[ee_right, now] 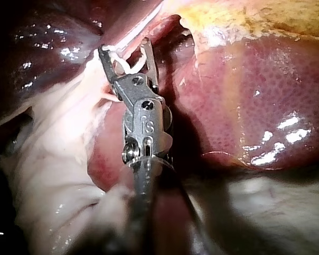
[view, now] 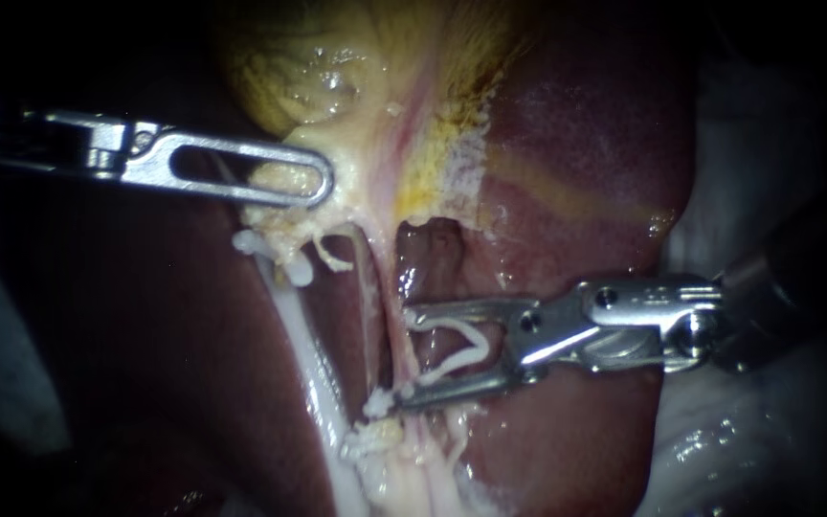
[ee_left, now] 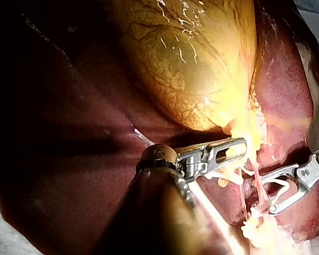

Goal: Clipping second clip right tube

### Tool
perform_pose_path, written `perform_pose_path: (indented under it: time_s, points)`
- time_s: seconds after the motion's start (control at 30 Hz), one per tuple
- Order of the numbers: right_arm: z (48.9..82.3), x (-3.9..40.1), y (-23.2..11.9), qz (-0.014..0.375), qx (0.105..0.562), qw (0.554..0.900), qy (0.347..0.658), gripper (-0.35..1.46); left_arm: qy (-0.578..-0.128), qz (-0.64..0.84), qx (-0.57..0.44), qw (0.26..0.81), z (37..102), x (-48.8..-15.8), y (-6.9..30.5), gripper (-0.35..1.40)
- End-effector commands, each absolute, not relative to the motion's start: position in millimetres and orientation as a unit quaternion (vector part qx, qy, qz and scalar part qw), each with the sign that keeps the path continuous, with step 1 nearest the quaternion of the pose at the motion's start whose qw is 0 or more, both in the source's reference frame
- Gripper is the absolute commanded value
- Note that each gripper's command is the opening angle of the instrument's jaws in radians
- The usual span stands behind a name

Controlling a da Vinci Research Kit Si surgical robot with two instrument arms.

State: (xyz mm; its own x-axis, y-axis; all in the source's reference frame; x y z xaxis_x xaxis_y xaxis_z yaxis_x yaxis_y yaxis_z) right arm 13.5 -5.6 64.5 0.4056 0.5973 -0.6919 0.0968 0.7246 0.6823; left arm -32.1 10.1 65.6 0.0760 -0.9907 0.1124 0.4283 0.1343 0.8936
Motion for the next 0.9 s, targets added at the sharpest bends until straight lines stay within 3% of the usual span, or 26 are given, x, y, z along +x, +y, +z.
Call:
perform_pose_path:
  time_s: [0.03,0.4,0.77,0.83,0.9]
  points:
    - [64.6,13.7,-5.8,0.163,0.335,0.769,0.520,0.45,-0.395,-0.553,0.356,0.641,65.6,-32.1,10.1,-0.35]
    - [63.9,15.7,-6.8,0.175,0.384,0.738,0.527,0.44,-0.395,-0.554,0.356,0.641,65.6,-32.2,10.1,-0.35]
    - [64.0,16.4,-6.8,0.181,0.390,0.733,0.528,0.37,-0.395,-0.554,0.356,0.641,65.6,-32.3,10.2,-0.35]
    - [64.0,16.3,-6.8,0.189,0.397,0.730,0.523,0.26,-0.395,-0.554,0.356,0.641,65.6,-32.3,10.2,-0.35]
    - [64.0,16.1,-6.8,0.200,0.403,0.728,0.517,-0.03,-0.395,-0.554,0.356,0.641,65.6,-32.3,10.2,-0.35]
